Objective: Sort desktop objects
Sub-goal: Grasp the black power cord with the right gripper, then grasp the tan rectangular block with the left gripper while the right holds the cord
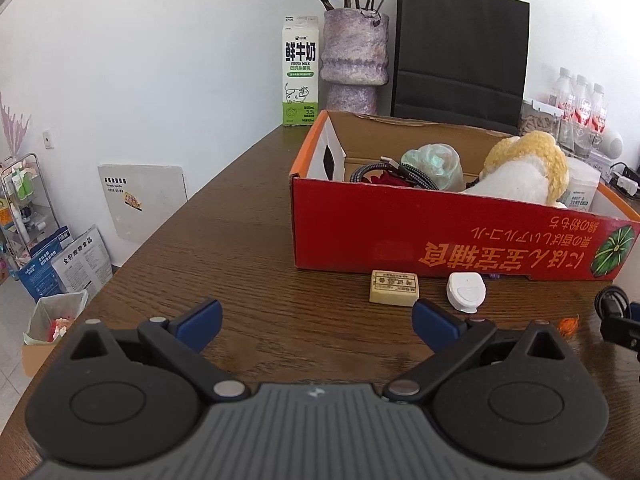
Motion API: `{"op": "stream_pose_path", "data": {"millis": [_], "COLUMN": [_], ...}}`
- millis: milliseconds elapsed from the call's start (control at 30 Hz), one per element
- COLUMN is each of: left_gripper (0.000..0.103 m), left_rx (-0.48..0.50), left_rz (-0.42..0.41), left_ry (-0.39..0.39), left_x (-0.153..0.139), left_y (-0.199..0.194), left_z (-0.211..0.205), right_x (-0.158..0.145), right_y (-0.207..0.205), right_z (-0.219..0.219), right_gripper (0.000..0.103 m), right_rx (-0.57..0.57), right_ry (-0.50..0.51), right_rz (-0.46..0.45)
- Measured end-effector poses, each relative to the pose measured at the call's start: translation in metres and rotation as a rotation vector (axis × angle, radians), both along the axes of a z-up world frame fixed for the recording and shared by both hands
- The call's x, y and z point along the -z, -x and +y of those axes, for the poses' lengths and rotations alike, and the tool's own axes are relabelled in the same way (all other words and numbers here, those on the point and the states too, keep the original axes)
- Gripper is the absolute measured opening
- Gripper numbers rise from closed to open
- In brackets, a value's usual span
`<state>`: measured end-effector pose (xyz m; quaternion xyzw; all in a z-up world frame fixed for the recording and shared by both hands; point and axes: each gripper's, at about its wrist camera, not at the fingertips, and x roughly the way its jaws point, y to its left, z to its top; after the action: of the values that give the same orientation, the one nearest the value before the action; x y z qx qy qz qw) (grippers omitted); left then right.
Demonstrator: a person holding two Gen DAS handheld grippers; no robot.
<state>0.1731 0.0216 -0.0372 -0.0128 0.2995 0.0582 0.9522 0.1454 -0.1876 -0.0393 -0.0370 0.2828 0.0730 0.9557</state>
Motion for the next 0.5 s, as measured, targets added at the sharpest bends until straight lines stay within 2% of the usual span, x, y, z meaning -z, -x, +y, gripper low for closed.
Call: {"op": "stream_pose_path", "data": {"millis": [167, 500], "left_gripper": [0.103, 0.102], "left_rx": [0.010, 0.052], "left_rz": [0.018, 0.051], "left_ry": [-0.026, -0.029], "left_x": [0.002, 0.006], "left_y": [-0.015, -0.034], "left_z": [-0.007, -0.018], "right_x": [-0.003, -0.002], "right_y": [-0.012, -0.021], "right_z": [-0.001, 0.000], "right_gripper": [0.033, 0.033], "right_rx": [0.031, 0.014], "right_ry": [0.032, 0.020], "right_rz": [-0.047, -0.048]}}
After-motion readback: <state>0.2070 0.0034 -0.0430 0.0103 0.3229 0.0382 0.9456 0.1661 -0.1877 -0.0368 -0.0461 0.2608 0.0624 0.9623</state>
